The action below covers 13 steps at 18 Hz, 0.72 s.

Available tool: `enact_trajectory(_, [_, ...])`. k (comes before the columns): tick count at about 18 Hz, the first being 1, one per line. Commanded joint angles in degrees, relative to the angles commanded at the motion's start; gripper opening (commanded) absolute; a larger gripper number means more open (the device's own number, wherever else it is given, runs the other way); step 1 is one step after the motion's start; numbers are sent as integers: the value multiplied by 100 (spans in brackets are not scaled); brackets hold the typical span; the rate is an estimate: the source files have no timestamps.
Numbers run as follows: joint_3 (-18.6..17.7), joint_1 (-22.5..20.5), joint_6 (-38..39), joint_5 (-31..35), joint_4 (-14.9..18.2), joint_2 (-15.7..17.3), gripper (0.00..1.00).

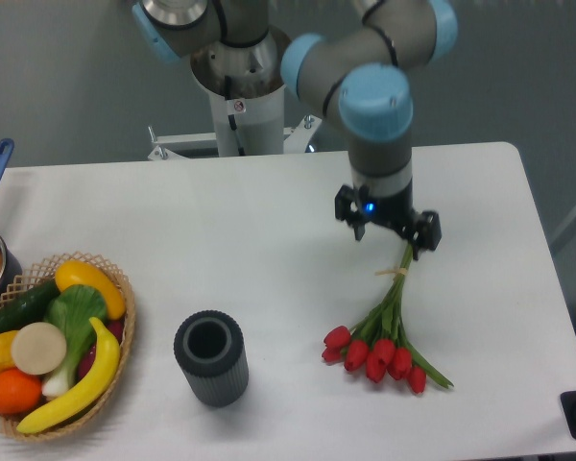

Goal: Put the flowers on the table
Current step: 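Lift the open gripper up away from the tulips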

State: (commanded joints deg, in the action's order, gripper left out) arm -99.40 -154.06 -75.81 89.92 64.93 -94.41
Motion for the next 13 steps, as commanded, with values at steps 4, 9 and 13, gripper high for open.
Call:
enact_trajectory(4, [0,-659,-1319,-185,687,554,100])
enact_trajectory(9, [44,-1284,-2332,-413,1118,907,100])
enact_trajectory(13, [27,-1478,-2350,-739,1154,986,100])
